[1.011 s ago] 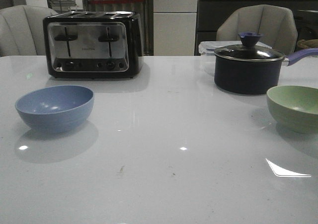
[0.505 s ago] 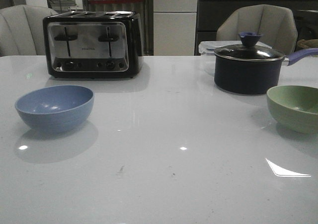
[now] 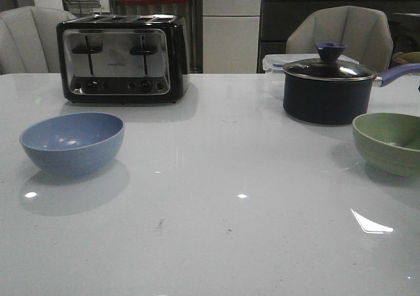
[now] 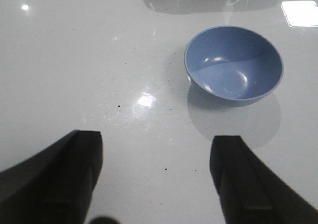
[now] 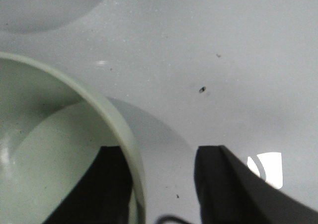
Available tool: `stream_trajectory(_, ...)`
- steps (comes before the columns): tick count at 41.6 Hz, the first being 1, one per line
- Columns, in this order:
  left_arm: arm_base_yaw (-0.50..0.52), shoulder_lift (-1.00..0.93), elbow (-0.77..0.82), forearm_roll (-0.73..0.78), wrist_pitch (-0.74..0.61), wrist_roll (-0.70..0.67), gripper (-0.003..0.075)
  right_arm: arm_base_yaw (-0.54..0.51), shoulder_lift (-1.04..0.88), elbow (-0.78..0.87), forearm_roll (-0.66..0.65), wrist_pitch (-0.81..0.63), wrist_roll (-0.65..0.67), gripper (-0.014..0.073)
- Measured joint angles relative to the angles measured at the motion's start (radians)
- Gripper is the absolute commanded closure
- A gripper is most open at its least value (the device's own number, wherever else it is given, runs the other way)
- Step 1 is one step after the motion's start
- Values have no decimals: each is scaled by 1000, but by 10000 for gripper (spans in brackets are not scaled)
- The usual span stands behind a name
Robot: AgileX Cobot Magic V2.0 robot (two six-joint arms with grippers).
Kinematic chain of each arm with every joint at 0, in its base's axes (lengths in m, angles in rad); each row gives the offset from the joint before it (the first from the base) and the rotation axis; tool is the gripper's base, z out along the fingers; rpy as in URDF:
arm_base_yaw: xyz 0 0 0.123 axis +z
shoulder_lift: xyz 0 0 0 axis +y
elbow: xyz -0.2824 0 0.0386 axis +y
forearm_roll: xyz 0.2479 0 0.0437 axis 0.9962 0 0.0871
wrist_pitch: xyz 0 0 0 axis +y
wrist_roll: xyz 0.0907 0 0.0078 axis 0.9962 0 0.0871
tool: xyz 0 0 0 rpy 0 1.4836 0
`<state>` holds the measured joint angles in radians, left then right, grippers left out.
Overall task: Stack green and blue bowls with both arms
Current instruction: 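Grasp the rim of the pale green bowl with the right gripper, then carry the green bowl toward the table center and lower it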
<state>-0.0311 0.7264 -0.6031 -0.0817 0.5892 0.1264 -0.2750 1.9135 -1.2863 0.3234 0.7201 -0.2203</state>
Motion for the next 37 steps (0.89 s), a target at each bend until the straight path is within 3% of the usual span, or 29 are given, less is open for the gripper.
stream_trajectory(3,0,0,0,0,0,0,213,0,6,-9,2,11,-2,424)
stream_trajectory(9,0,0,0,0,0,0,213,0,6,-14,2,32,-4,527)
stream_trajectory(21,0,0,0,0,-1,0,213,42,-26,-14,-4,61,-51,542)
stream_trajectory(25,0,0,0,0,-1,0,213,106,-77,-14,-4,65,-68,542)
stream_trajectory(37,0,0,0,0,-1,0,213,440,-175,-14,-4,74,-85,542)
